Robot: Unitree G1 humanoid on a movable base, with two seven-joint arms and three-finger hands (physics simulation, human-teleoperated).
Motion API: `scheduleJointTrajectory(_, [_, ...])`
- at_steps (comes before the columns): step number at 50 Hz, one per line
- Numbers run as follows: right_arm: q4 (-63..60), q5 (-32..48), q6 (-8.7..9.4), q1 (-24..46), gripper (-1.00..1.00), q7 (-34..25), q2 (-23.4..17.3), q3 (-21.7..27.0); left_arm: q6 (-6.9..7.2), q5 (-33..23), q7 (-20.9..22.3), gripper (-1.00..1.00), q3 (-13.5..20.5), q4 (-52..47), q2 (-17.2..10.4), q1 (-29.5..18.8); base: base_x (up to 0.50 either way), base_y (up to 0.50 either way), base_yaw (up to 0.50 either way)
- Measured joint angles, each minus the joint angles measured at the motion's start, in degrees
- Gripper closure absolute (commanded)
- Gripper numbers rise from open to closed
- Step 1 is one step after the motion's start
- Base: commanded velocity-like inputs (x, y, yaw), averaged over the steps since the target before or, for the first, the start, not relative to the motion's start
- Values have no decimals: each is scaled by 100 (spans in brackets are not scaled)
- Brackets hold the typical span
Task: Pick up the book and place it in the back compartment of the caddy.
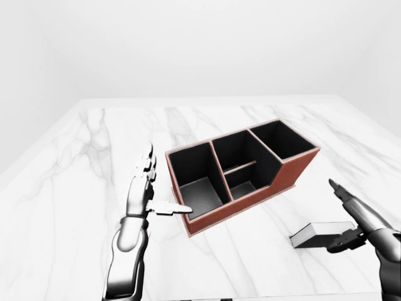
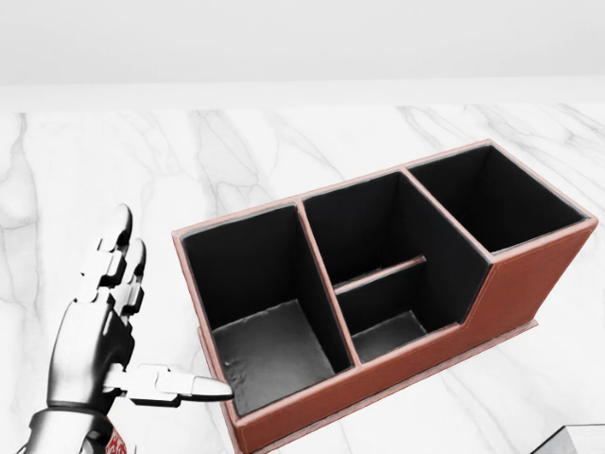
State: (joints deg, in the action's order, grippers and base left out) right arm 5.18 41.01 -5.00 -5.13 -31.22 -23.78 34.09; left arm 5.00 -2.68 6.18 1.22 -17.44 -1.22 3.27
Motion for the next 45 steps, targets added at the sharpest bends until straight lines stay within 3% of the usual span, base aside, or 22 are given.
scheduleJointTrajectory(45, [460,101,0,48,-100,257,-93,-210,0,-12,-5,-100,-6,69,1,-1,0,0,0])
